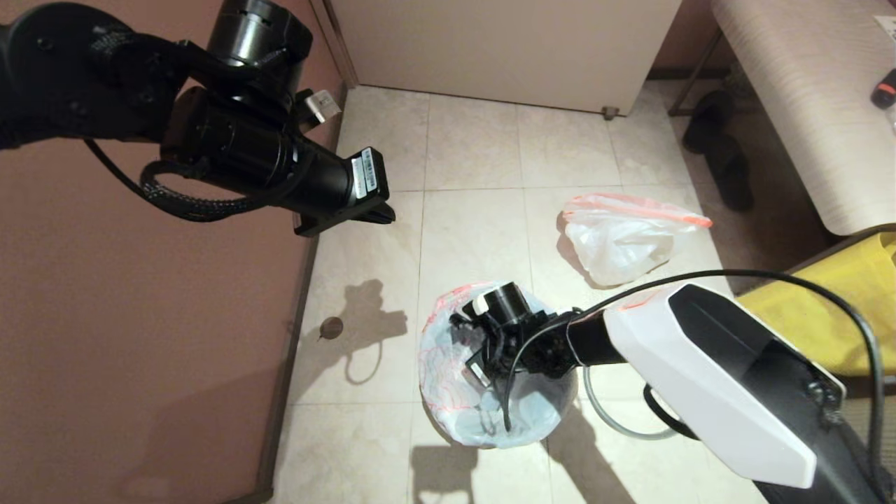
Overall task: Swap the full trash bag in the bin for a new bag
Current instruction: Put the new garbage bag on the trash can
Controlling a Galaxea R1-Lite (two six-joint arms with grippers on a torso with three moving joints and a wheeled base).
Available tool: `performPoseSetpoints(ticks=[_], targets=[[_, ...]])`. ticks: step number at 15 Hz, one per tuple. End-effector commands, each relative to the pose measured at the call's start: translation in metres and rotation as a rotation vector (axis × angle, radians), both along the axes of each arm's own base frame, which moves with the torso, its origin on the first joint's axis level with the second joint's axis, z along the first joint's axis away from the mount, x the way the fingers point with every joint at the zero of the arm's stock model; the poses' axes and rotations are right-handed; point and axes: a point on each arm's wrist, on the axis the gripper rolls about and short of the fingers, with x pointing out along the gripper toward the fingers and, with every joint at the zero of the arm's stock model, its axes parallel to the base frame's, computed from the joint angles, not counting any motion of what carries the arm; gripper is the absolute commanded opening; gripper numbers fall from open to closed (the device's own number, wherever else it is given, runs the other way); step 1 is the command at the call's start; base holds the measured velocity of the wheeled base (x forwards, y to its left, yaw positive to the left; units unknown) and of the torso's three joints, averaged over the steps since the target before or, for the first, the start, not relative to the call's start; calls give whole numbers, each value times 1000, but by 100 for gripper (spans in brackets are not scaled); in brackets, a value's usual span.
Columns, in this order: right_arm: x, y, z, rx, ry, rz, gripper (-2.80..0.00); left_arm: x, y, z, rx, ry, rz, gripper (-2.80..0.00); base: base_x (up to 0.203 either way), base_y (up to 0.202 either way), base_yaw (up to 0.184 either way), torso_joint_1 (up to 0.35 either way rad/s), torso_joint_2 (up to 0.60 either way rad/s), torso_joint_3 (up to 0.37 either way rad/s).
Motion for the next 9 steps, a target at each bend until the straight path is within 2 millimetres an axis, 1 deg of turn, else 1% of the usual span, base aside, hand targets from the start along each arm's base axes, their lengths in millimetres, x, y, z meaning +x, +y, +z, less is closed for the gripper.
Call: performPoseSetpoints(ticks=[1, 3, 4, 5, 6, 7, 8, 9], targets=[[-36, -17, 72, 154, 27, -47, -280, -7, 2, 6, -8, -12, -4, -280, 0, 0, 0, 0, 0, 0], [-62, -35, 99, 216, 99, -111, -280, -6, 1, 4, -5, -7, -6, -280, 0, 0, 0, 0, 0, 0], [-76, -45, 114, 218, 133, -158, -280, -7, -1, 3, -4, -5, -12, -280, 0, 0, 0, 0, 0, 0], [-90, -57, 127, 206, 175, -231, -280, -6, -1, 3, -3, -4, -11, -280, 0, 0, 0, 0, 0, 0], [-98, -73, 134, 192, 215, -342, -280, -7, -2, 3, -2, -4, -13, -280, 0, 0, 0, 0, 0, 0], [-95, -94, 139, 174, 217, -462, -280, -7, -2, 3, -2, -4, -14, -280, 0, 0, 0, 0, 0, 0], [-91, -113, 138, 134, 219, -558, -280, -7, -2, 4, -5, -8, -11, -280, 0, 0, 0, 0, 0, 0], [-93, -127, 131, 40, 248, -638, -280, -7, -2, 4, -5, -7, -10, -280, 0, 0, 0, 0, 0, 0]])
